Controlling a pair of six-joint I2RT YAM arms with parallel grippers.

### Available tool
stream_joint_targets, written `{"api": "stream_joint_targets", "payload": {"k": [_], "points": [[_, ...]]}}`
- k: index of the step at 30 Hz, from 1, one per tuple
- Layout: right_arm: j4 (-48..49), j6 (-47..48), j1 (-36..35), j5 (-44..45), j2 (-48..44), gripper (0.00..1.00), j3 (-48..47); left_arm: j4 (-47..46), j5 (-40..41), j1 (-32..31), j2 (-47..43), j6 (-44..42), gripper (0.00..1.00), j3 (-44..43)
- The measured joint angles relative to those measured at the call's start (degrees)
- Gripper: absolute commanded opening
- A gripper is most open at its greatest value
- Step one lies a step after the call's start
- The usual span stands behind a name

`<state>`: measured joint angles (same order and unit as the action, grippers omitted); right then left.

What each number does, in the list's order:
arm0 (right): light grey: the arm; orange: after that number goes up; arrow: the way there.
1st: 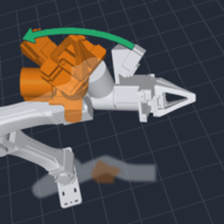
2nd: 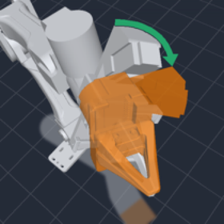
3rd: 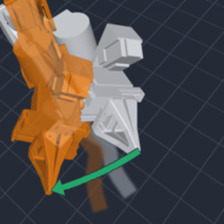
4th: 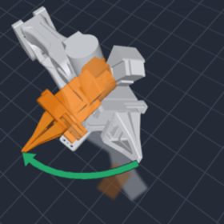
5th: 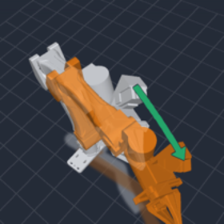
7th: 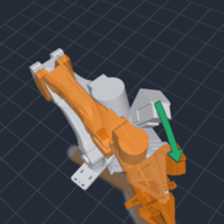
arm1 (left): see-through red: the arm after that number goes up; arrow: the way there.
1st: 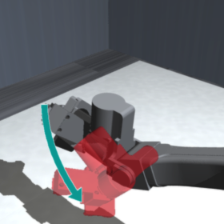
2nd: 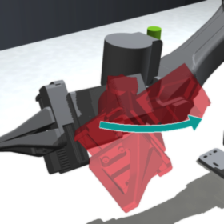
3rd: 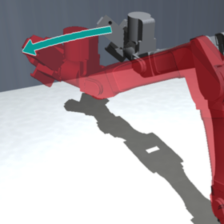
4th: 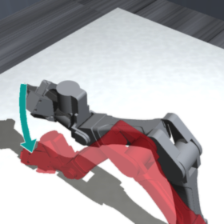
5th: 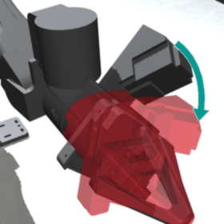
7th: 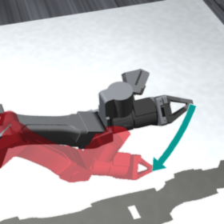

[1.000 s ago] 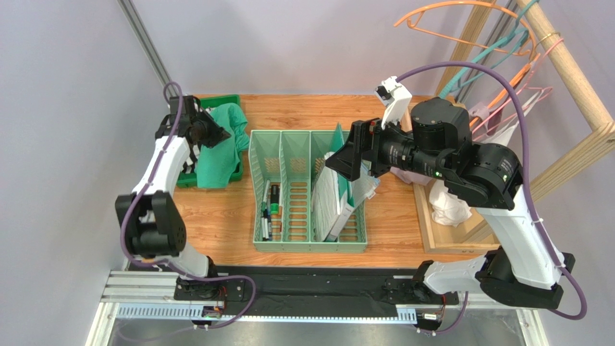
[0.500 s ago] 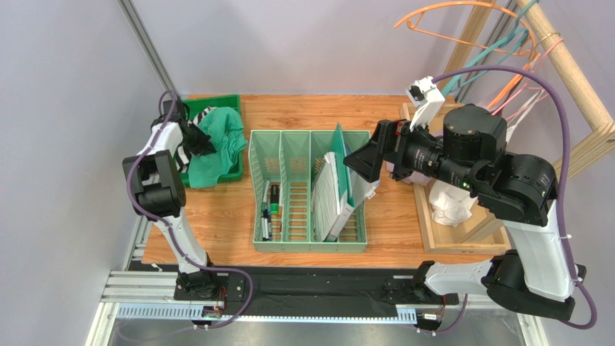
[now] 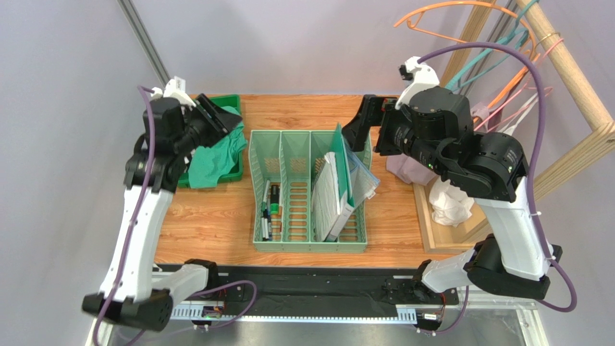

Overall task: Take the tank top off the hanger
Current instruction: Place the tank top in the bin.

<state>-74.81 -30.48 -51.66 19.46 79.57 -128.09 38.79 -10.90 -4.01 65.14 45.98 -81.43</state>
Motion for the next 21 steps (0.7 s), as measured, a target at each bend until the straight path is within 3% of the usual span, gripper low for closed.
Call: {"api": "stream_joint_targets", "payload": {"k": [5,10,13,18,21], "points": [[-0.7,-2.0,0.0,12.9,-3.5,0.99,1.2,0.1,0.7,-13.1,-8.7,-0.1,0.54,-3.5],[-2.6,-4.6,1.7,26.4,-9.2,0.89,-0.2,-0.5,-0.6,-25.0,-5.1,-3.6,0.52,-11.6],[-2.5,-5.2,6.0,29.9,-10.8,0.68,-3.1,-0.7,-2.0,-33.6,-0.9,-6.5,0.51,-16.1],[-2.5,-5.7,13.7,30.9,-11.9,0.68,-5.0,-0.5,-6.3,-40.2,3.9,-10.4,0.51,-18.2],[-2.6,-4.9,21.2,28.8,-11.2,0.58,-4.0,0.3,-8.6,-40.8,3.9,-12.2,0.51,-18.2]]}}
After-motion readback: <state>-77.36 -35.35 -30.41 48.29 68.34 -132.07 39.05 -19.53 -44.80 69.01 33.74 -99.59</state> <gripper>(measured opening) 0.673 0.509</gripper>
